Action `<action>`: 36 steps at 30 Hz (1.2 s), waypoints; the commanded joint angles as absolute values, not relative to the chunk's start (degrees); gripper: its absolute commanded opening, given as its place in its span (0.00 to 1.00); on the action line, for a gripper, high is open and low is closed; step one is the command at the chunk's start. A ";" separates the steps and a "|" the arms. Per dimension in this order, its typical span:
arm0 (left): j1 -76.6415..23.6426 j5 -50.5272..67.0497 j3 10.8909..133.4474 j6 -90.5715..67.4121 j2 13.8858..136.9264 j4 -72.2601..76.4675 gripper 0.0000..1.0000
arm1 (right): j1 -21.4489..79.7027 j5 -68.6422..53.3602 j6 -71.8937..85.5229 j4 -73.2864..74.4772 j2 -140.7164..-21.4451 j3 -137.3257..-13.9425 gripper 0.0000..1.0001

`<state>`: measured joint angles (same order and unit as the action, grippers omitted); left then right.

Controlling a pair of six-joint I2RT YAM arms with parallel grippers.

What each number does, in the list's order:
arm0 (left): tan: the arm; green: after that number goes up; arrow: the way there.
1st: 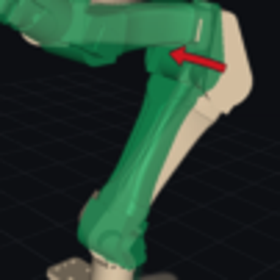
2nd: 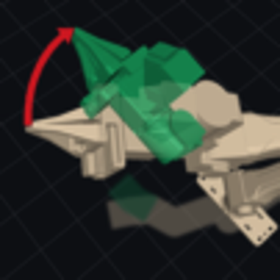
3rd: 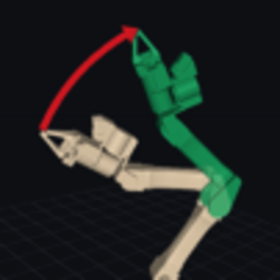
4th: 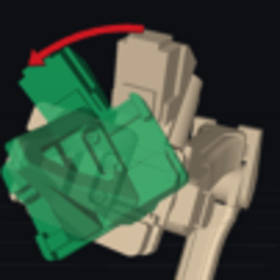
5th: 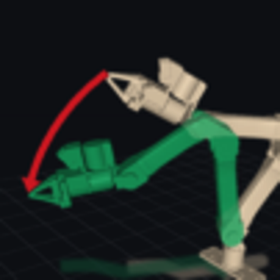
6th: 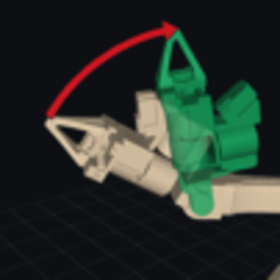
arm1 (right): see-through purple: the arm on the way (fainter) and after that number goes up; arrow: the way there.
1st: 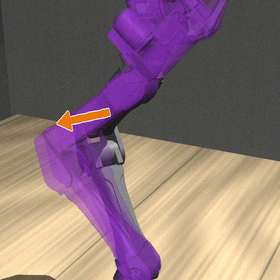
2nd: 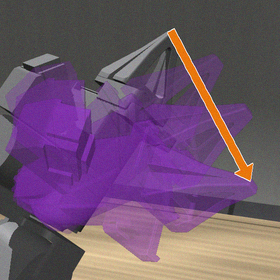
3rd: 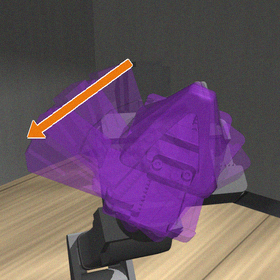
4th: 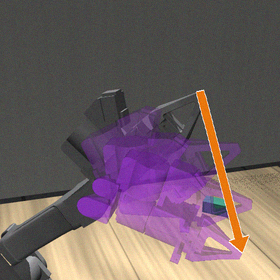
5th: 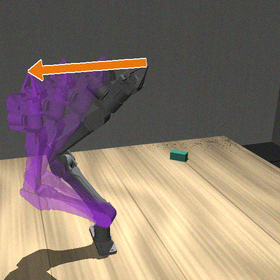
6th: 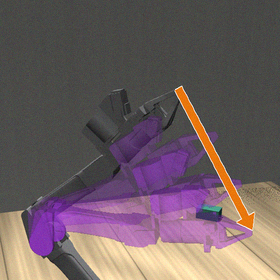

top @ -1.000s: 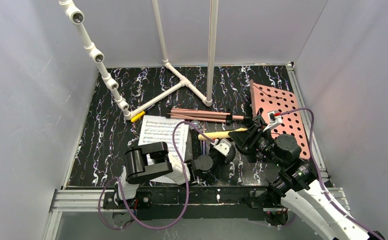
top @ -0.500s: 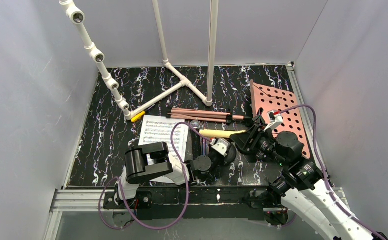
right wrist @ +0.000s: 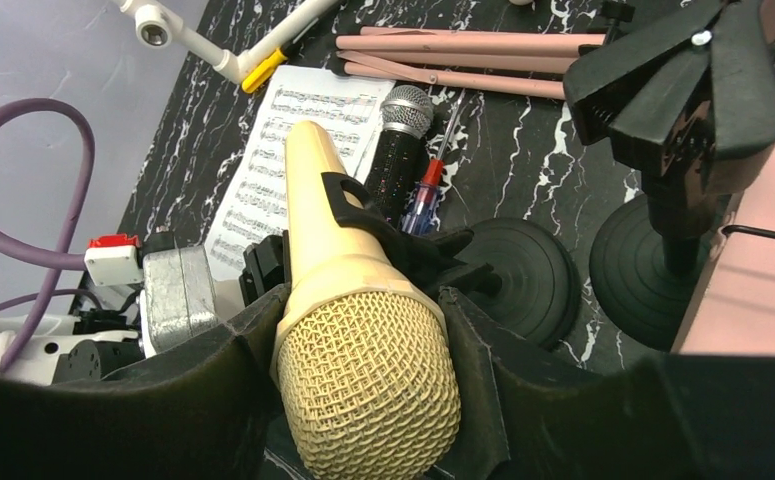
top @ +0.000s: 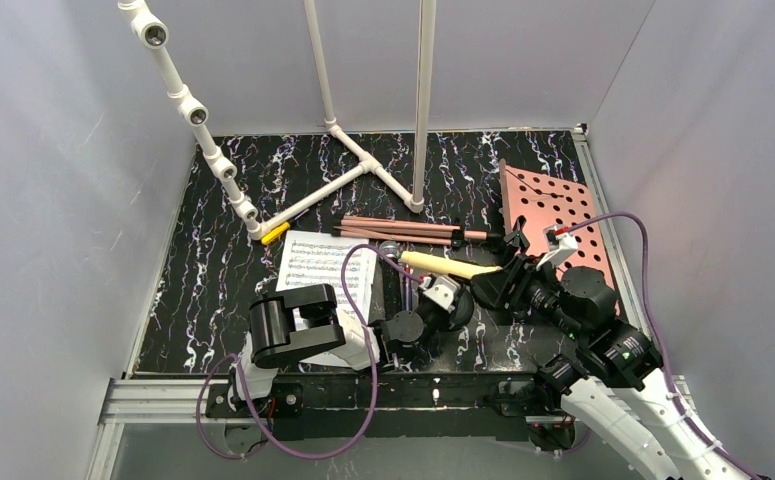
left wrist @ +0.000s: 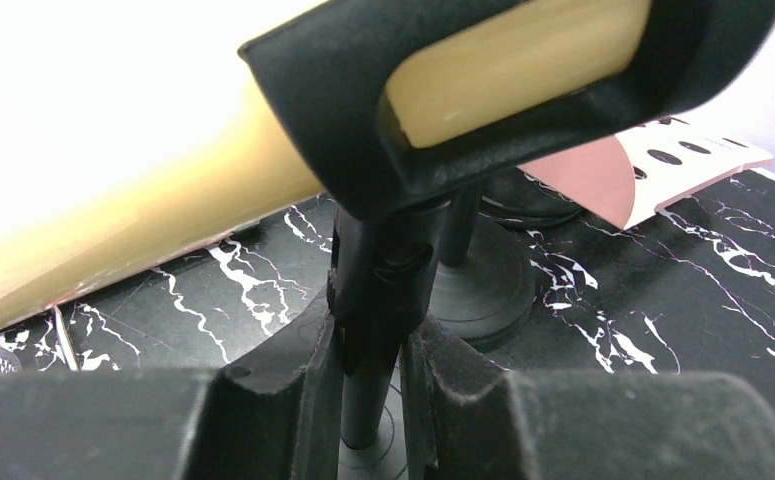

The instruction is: Pack up the instrument practice props

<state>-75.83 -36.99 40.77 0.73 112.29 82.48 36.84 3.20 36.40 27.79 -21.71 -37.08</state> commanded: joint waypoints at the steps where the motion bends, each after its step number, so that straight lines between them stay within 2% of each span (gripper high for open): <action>1: -70.43 -55.08 38.76 -3.41 114.34 74.76 0.00 | 36.48 5.73 33.88 23.36 -17.62 -45.92 0.01; 36: -69.52 -55.74 39.51 -4.77 117.18 73.79 0.00 | 36.63 10.89 28.85 42.57 -9.74 -60.15 0.01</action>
<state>-73.93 -42.50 41.43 -3.55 113.56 83.18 36.49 11.62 28.21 48.66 -12.16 -54.61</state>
